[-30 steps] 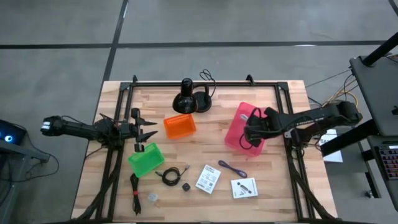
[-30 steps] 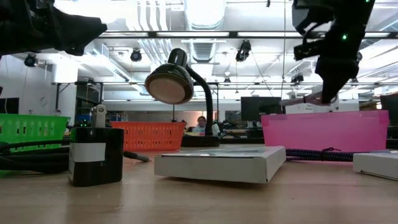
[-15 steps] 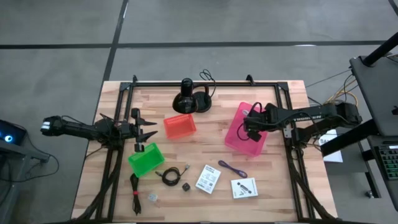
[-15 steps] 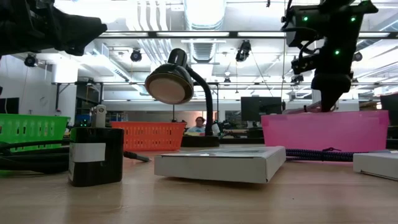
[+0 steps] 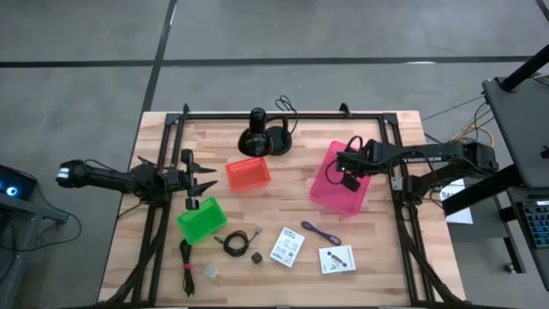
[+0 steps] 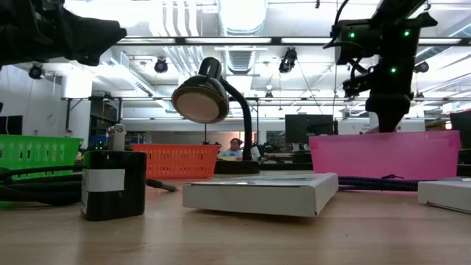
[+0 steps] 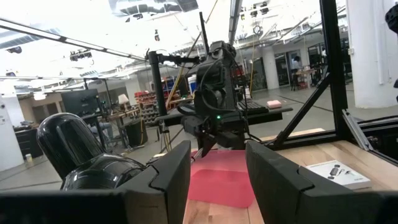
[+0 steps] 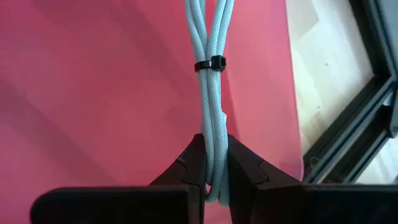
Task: Pick and place items into bin
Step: Put the white charger cable into the pink bin
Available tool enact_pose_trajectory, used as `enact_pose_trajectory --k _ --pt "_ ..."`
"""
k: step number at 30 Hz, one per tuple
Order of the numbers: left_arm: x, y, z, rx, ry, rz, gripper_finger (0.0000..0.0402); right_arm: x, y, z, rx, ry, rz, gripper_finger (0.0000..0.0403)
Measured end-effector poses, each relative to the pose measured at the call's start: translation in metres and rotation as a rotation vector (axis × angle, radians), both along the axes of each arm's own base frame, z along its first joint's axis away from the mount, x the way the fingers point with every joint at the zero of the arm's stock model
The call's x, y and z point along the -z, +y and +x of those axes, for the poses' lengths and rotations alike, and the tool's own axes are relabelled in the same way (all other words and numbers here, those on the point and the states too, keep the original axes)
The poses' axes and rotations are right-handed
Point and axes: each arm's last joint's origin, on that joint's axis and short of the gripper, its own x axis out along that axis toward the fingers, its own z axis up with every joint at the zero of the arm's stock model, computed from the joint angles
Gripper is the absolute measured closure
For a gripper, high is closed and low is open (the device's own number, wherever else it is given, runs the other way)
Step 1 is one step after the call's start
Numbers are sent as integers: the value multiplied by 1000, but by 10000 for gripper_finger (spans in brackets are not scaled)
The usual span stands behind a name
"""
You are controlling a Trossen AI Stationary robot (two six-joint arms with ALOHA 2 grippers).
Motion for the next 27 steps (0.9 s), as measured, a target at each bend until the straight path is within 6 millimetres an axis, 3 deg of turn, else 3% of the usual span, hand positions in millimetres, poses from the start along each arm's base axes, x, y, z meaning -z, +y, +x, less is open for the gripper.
enact_pose_trajectory --k 27 --pt "0 0 0 0 0 0 262 20 -30 -10 95 -75 122 378"
